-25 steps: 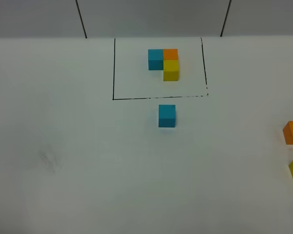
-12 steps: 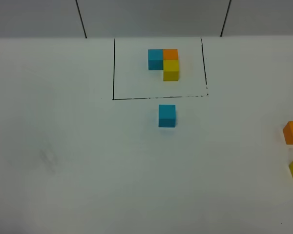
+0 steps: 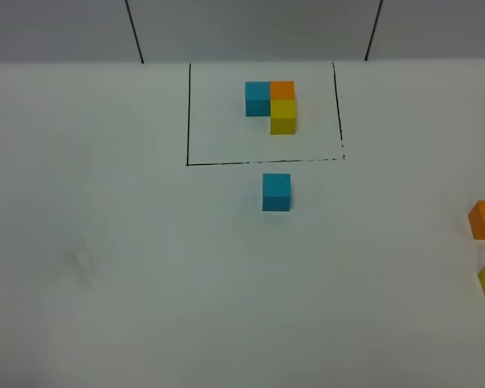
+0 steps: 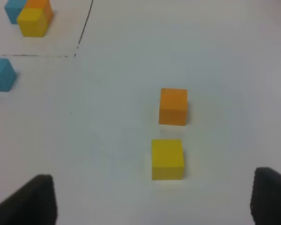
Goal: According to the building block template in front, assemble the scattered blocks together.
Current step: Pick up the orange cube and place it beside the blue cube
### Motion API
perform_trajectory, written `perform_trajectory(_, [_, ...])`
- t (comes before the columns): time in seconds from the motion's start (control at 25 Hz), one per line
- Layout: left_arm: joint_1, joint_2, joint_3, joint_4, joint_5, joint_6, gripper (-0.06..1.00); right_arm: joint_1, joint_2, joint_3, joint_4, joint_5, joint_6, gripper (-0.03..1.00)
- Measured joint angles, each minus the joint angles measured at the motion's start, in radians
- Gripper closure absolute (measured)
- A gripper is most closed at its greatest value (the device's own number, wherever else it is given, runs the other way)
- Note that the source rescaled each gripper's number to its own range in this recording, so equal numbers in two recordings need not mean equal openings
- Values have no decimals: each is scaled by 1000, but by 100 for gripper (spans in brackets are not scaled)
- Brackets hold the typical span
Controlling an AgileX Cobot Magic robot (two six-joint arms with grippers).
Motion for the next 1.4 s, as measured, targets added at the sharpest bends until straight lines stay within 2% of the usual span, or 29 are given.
perform_trajectory(0.8, [0, 0, 0, 0, 0, 0, 34, 0, 0, 0, -1, 0, 0, 26])
perform_trajectory(0.96, [0, 0, 0, 0, 0, 0, 34, 0, 0, 0, -40, 0, 0, 26])
perform_trajectory(1.24, [0, 0, 0, 0, -1, 0, 34, 0, 4, 0, -46, 0, 0, 26])
perform_trajectory(1.4, [0, 0, 0, 0, -1, 0, 34, 0, 86, -9, -54, 0, 91, 26])
